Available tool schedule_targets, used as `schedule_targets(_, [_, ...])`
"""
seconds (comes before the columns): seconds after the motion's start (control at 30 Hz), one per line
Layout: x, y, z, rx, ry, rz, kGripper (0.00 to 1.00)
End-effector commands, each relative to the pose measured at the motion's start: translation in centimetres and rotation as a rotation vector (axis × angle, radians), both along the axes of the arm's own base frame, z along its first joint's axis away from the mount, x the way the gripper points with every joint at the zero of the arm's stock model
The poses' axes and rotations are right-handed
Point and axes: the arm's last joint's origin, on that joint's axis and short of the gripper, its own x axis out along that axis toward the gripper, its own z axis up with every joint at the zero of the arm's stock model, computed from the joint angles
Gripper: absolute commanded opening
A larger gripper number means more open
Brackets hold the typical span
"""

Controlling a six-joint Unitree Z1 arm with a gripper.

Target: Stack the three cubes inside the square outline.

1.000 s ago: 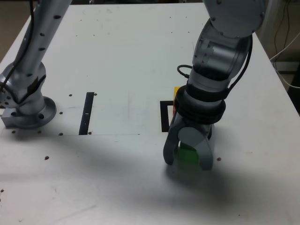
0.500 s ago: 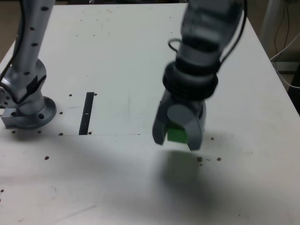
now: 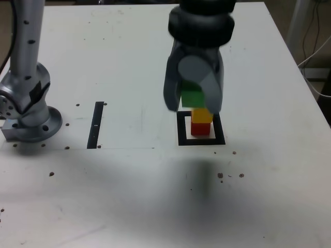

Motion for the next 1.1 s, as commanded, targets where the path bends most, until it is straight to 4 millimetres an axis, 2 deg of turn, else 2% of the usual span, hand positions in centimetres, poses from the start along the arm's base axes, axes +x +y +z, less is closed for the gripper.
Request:
schedule_targets(0.0, [0.1, 1.0, 0.2, -0.006, 0.005, 0.019, 0.32])
schedule_targets(0.23, [1.4, 4.0, -0.6, -0.031, 0.028, 0.072, 0.32])
schedule_targets(0.43, [2.3, 5.7, -1.5, -0.047, 0.052, 0.09, 0.32])
schedule_targets(1.07, [4.3, 6.8, -4.2, -0.079, 0.098, 0.084, 0.32])
